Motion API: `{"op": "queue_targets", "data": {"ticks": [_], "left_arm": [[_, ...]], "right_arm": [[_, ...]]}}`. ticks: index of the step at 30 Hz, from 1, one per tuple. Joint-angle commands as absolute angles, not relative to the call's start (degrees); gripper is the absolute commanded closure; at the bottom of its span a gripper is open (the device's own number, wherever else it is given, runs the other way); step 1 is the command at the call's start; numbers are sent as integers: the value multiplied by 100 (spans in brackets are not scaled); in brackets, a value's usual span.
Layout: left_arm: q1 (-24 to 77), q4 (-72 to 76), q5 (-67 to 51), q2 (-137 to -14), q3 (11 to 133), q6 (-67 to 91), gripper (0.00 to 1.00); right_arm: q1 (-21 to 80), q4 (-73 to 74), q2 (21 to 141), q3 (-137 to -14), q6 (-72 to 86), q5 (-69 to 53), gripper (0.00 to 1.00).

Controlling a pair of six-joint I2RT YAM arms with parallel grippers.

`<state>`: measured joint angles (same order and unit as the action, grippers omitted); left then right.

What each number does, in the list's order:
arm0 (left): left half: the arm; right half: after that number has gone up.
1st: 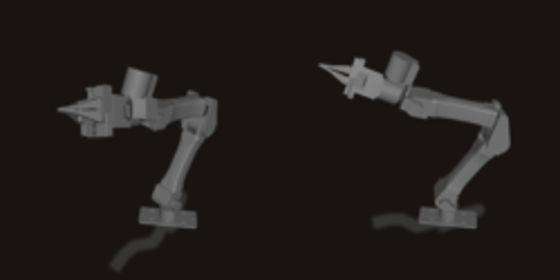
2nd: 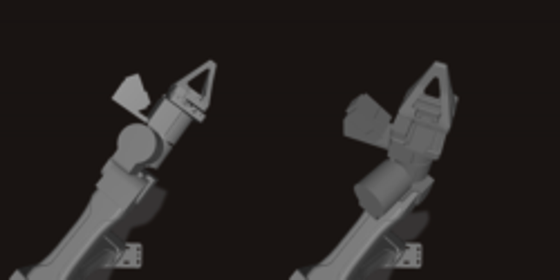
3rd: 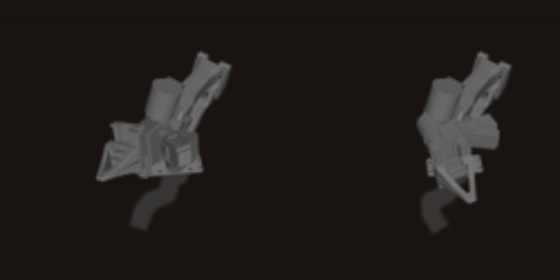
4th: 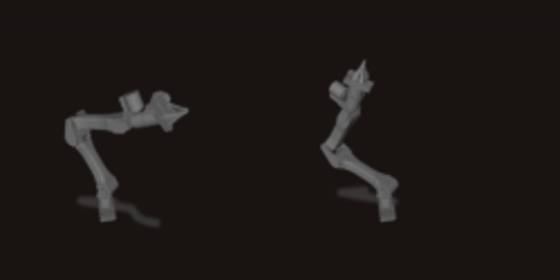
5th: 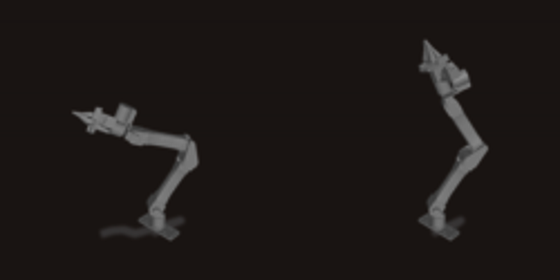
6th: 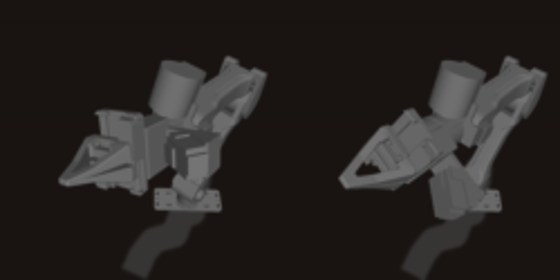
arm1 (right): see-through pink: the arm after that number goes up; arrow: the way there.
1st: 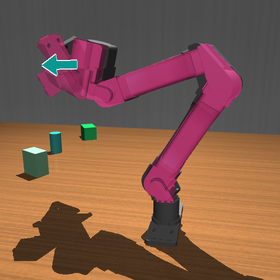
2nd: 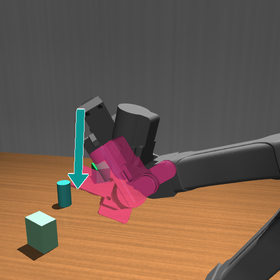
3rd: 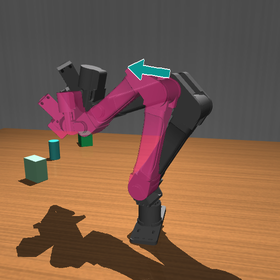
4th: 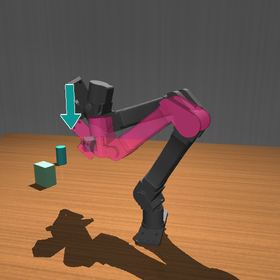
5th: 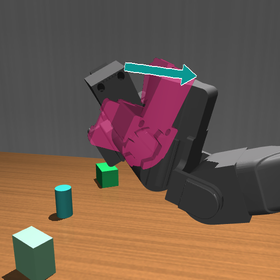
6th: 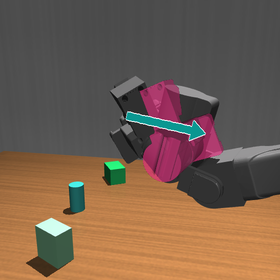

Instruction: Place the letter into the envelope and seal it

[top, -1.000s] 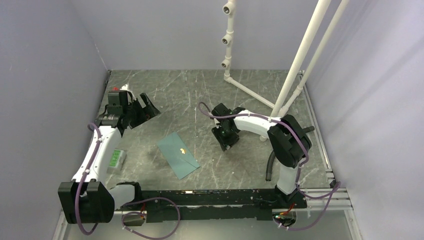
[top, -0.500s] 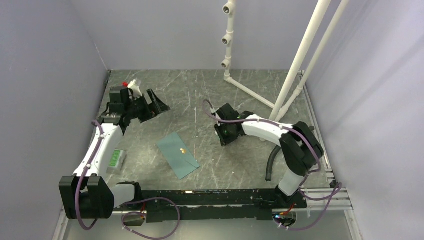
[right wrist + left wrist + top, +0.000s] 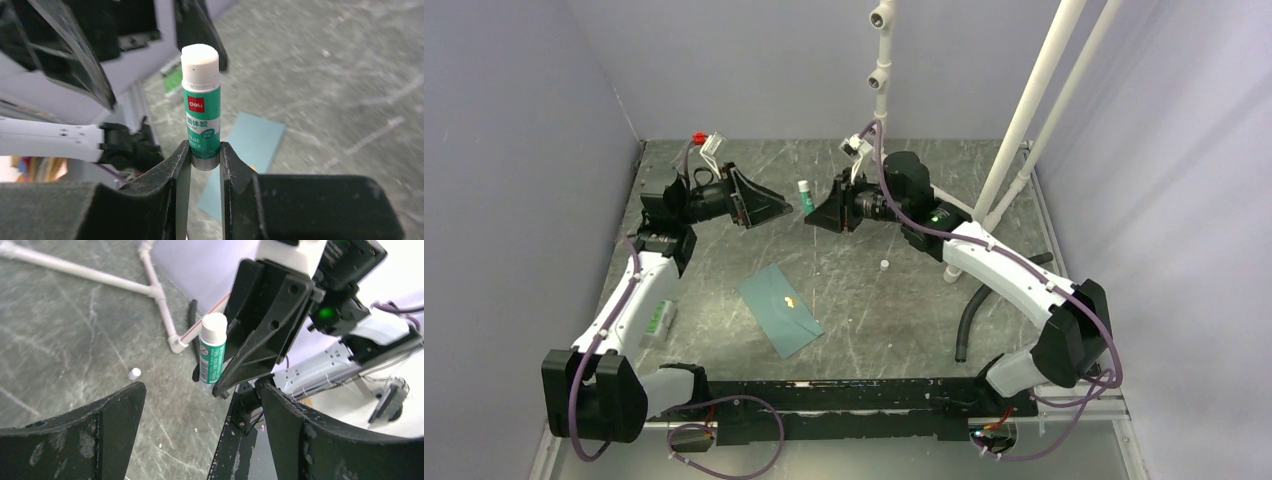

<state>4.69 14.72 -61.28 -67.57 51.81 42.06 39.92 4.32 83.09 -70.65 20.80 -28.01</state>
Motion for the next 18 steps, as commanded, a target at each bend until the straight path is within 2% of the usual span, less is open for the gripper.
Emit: {"op": "queue_targets", "data": {"ticks": [1, 7, 15, 18], "left_arm": [[715, 2595, -6620, -6633, 5305, 4570, 11], [936, 3047, -6477, -6719, 5316, 4909, 23], [988, 4434, -6507, -7109, 5180, 5960, 53], [1006, 4631, -6601, -7194, 5168, 6123, 59]], "right_arm": [[3979, -694, 8430, -7533, 2869, -4049, 87], [3981, -1034, 8476, -7584, 3249, -4553, 88], [3981, -1194, 8568, -7543, 3351, -4696, 92], [3981, -1180, 8597, -7557, 3349, -4697, 92]]}}
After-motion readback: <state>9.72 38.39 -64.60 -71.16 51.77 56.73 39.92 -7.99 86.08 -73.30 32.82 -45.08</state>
